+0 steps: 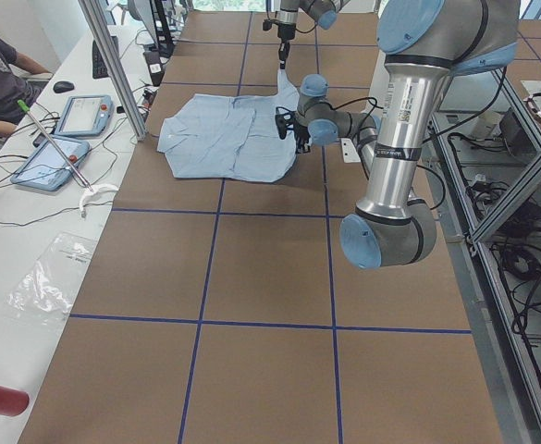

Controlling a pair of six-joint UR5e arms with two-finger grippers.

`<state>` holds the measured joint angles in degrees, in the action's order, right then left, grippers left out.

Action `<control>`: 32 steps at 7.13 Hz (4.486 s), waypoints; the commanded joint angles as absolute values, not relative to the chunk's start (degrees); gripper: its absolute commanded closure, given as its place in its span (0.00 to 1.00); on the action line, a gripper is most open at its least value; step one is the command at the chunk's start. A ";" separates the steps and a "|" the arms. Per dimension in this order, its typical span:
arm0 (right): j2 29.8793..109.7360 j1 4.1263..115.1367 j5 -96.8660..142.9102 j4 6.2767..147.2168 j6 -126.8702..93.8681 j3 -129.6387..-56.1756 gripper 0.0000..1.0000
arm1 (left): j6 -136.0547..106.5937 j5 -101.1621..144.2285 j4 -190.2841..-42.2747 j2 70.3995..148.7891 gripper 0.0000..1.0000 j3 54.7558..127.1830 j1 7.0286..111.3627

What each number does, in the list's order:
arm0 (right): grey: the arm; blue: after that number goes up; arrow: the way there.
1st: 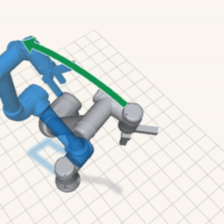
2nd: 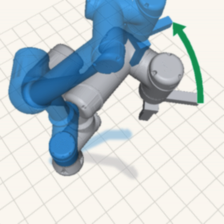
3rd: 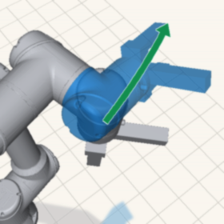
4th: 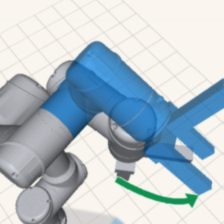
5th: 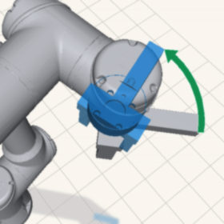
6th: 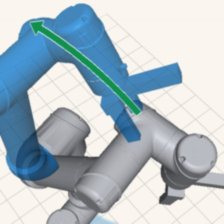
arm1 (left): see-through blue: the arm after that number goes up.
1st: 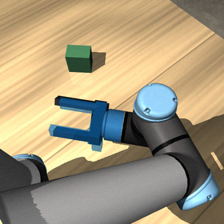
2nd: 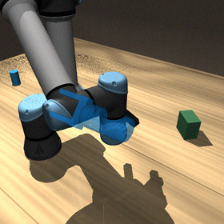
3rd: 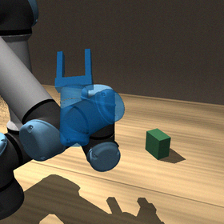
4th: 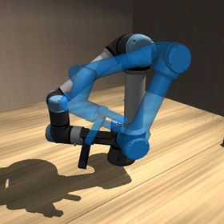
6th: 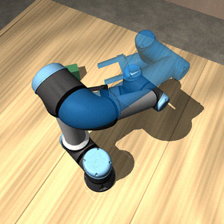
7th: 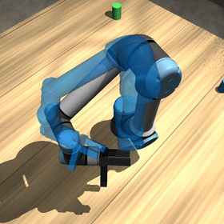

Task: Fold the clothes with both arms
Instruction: 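Lift the hem with both grippers and fold it toward the collar, then lay the hem at the collar, open both grippers and lift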

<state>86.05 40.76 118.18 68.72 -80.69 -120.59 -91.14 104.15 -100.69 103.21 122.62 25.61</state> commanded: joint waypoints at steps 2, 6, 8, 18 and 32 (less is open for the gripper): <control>78.86 44.98 118.30 68.82 -81.04 -114.46 1.00 | -90.88 104.24 -106.84 104.41 1.00 119.38 32.93; 69.82 52.90 120.59 68.91 -80.86 -103.58 1.00 | -90.79 104.24 -109.58 116.08 1.00 104.36 38.66; 65.85 54.40 120.67 68.82 -80.68 -98.28 1.00 | -90.79 104.33 -116.87 116.45 1.00 99.52 41.82; 51.69 59.94 123.05 60.74 -79.98 -72.71 1.00 | -90.62 107.58 -137.70 128.93 1.00 68.67 50.88; 55.42 53.81 119.00 56.16 -77.60 -75.00 0.00 | -90.09 107.58 -139.57 131.92 0.00 65.38 50.98</control>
<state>52.13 56.09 118.97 56.50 -77.55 -70.31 -90.02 107.54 -139.88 132.13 64.25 50.94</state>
